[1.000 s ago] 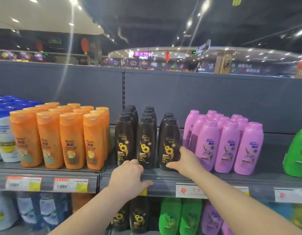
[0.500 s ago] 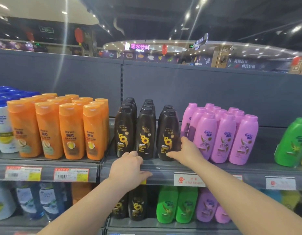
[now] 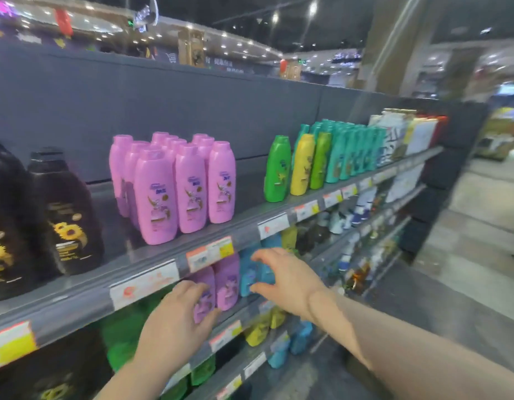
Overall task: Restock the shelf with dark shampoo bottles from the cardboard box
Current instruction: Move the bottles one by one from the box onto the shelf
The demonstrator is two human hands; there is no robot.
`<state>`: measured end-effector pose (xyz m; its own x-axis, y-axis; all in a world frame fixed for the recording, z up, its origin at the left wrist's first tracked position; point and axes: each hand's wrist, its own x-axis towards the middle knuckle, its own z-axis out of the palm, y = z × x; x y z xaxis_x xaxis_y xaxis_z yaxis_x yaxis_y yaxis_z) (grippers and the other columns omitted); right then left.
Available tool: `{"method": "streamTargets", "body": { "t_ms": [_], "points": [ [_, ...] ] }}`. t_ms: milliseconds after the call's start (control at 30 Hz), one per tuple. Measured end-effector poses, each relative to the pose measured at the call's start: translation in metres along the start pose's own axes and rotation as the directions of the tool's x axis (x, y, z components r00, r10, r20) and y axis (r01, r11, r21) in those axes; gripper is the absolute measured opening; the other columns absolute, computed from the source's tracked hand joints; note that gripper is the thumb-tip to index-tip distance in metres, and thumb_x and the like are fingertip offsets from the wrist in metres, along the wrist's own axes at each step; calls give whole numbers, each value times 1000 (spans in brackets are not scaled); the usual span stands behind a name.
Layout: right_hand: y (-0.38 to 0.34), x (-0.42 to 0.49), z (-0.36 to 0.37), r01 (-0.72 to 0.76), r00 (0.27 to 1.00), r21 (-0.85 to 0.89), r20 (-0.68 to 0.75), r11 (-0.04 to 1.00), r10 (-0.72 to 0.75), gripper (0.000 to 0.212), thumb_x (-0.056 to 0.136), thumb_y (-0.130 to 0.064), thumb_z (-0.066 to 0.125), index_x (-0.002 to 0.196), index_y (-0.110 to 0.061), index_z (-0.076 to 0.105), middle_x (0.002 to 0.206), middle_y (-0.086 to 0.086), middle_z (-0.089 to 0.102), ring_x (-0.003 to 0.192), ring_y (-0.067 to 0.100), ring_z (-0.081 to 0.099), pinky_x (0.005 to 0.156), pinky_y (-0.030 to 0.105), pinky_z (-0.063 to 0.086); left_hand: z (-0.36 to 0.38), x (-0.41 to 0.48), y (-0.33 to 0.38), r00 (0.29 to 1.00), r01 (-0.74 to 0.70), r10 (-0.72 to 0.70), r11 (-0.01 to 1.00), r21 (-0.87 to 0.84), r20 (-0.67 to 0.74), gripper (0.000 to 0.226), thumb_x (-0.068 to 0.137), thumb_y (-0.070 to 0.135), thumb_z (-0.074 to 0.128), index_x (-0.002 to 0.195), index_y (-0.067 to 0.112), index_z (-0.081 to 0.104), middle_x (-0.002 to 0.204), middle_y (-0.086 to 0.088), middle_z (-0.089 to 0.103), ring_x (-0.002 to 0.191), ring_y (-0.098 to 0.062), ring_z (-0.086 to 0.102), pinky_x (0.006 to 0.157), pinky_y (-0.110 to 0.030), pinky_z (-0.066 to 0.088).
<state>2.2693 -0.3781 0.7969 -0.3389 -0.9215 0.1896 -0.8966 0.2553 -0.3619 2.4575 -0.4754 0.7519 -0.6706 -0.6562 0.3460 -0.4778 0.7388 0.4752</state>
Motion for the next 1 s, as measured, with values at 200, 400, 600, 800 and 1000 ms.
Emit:
{"method": "streamTargets", "body": {
  "t_ms": [200,400,600,800,1000],
  "points": [
    [141,-87,-19,-385,920,-112,31,916,391,58,81,-42,63,133,-24,42,135,4,45,123,26,45,99,33,40,102,17,54,943,-36,34,999,-1,332,59,79,59,55,130,33,42,137,9,42,125,-11,43,99,-25,38],
    [263,-150,-38,-586,806,-139,-2,798,591,54,77,-43,63,126,-28,47,128,1,50,120,25,47,96,32,41,173,45,121,862,-109,43,989,101,506,60,81,60,49,132,31,38,134,7,40,124,-13,42,98,-27,40],
    [385,-205,-71,-677,727,-191,-22,711,687,60,79,-45,60,133,-30,38,137,-1,44,125,21,42,99,28,35,280,81,243,759,-163,53,980,111,649,62,81,58,50,133,27,37,137,3,39,127,-18,40,101,-34,39],
    [473,-254,-106,-727,666,-236,-17,644,746,62,82,-46,59,136,-32,32,140,-3,40,128,20,37,100,30,33,375,107,357,696,-248,133,967,62,706,66,80,59,50,133,23,34,139,1,37,129,-22,37,103,-39,36],
    [529,-270,-118,-748,634,-236,23,620,773,65,82,-50,58,138,-31,30,139,-2,40,128,22,35,103,34,31,444,132,399,638,-248,112,967,65,762,73,80,59,52,137,21,30,143,-4,35,130,-26,38,104,-40,36]
  ]
}}
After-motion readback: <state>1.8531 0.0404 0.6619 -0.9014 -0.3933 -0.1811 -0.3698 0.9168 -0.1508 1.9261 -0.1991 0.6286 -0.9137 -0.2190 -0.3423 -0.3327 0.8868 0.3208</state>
